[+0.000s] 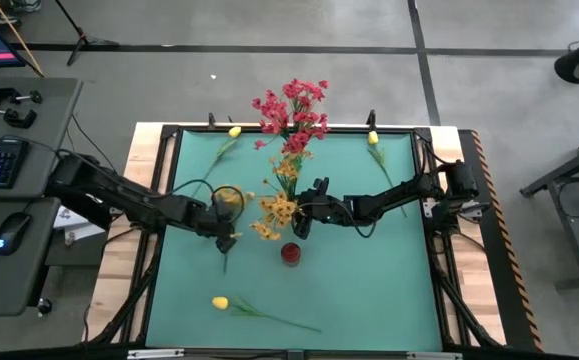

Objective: Sort flowers into vase by color
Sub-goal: Put the yellow flowers into the yellow vase

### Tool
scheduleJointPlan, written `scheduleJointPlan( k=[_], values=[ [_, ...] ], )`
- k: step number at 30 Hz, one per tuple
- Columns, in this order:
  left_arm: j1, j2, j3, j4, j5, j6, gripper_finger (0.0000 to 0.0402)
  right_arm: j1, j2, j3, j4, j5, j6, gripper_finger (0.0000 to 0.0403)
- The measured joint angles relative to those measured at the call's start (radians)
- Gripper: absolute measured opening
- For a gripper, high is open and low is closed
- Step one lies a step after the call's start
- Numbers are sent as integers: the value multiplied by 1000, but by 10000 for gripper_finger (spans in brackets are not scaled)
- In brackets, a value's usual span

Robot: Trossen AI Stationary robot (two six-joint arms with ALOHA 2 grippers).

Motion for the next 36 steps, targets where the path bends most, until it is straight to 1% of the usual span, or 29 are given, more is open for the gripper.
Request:
scheduleJointPlan(
  k=[3,6,9,13,14,17,21,28,36],
  values=[
    [0,14,-1,6,-24,7,246,0,0,0,0,0,0,192],
    [0,28,0,1,-37,21,217,0,0,0,0,0,0,192],
    [-11,33,-1,-23,-71,27,152,0,0,0,0,0,0,192],
    [-45,34,-2,-54,-116,38,32,0,0,0,0,0,0,192],
    [-56,30,-2,-60,-126,37,19,0,0,0,0,0,0,192],
    [-87,-6,-4,-89,-131,21,18,0,0,1,0,0,0,192],
    [-117,-111,-12,-144,-104,20,5,0,-1,1,0,1,0,192],
    [-149,-377,-9,-182,-134,35,3,0,-1,1,0,1,0,192],
    [-172,-691,-8,-173,-204,160,1,0,-1,1,0,1,0,192]
  ],
)
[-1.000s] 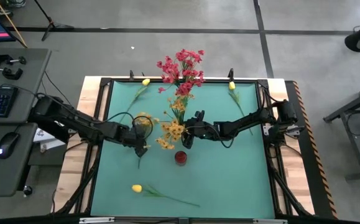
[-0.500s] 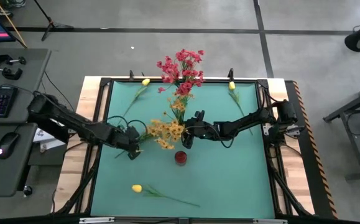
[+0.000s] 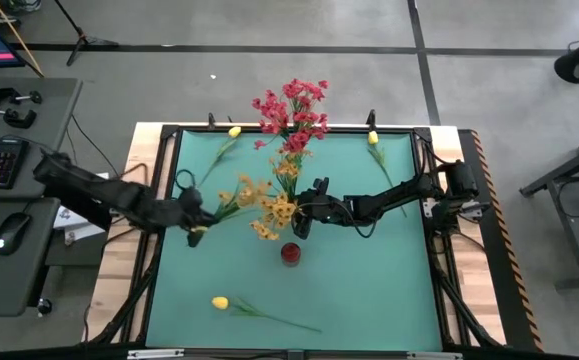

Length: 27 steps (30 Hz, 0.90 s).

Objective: Sort flowers into vase by color
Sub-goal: Put the yellow flowers into the yellow vase

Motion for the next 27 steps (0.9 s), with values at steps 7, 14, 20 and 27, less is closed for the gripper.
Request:
scheduleJointPlan(
  k=[7,14,20,27],
  values=[
    [0,-183,0,39,-75,154,1,0,0,0,17,0,-3,192],
    [0,-246,-5,255,-116,448,1,0,4,-3,85,-7,-49,192],
    [0,-242,-132,582,-59,700,1,0,4,-3,91,-6,-49,192],
    [0,-242,-409,1095,123,746,1,1,3,-3,91,-8,-62,192]
  ],
)
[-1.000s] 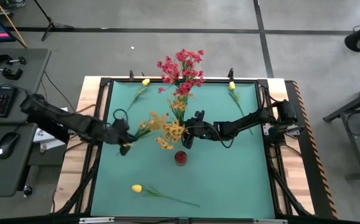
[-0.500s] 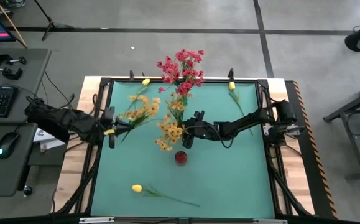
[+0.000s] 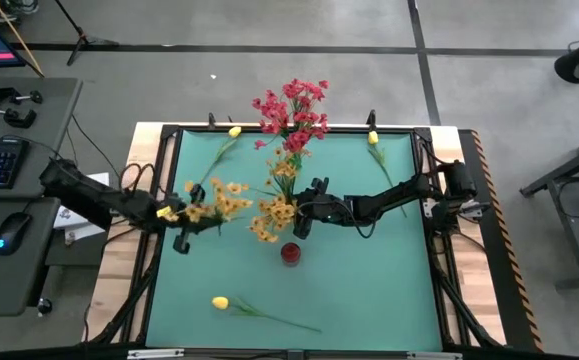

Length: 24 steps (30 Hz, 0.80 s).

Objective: Sort flowers into vase by color
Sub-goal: Put the yellow flowers into the yellow vase

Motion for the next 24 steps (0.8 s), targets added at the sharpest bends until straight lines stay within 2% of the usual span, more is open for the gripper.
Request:
scheduleJointPlan(
  k=[2,6,10,15,19,22,24],
  values=[
    [0,0,-53,125,51,-20,1,0,0,0,1,0,-1,192],
    [-22,4,-45,252,162,-44,1,0,-1,1,7,-1,-1,192],
    [-62,28,-45,347,173,13,1,0,-2,2,18,-1,-1,192],
    [-75,73,-45,367,43,99,1,-1,-2,2,43,0,-2,192],
    [-62,105,-45,426,-77,236,1,-1,-2,2,62,0,-18,192],
    [-27,126,-45,480,-99,308,1,-2,-2,2,72,7,-16,192],
    [5,147,-45,518,-79,319,1,-6,-3,2,66,13,5,192]
  ],
)
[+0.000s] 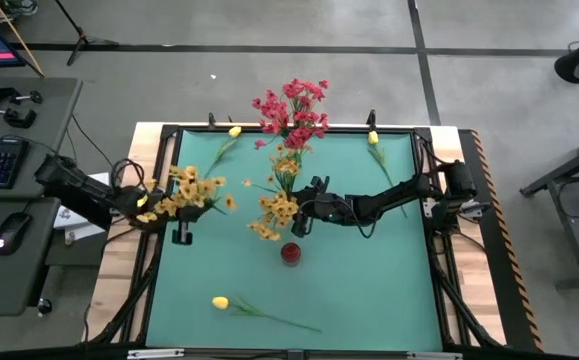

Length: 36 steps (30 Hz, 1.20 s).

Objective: Sort flowers into vase by color
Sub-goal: Put the yellow flowers into the yellow vase

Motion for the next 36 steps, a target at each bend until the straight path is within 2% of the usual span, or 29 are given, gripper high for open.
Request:
scheduleJointPlan(
  k=[5,9,17,21,27,31,36],
  values=[
    [91,72,4,87,119,-34,1,-26,0,0,-42,4,57,192],
    [165,176,61,116,192,-53,1,-49,-1,0,-43,-33,68,192],
    [325,511,242,131,334,-80,1,-56,-1,0,-39,-35,55,192],
    [390,684,259,276,412,-123,1,-56,-1,0,-41,-36,29,192],
    [425,854,193,570,421,-164,1,-56,-1,0,-45,-37,12,192],
    [424,873,155,572,373,-166,1,-56,-1,0,-45,-45,12,192],
    [414,878,205,573,369,-146,1,-64,-1,1,-31,-46,14,192]
  ],
)
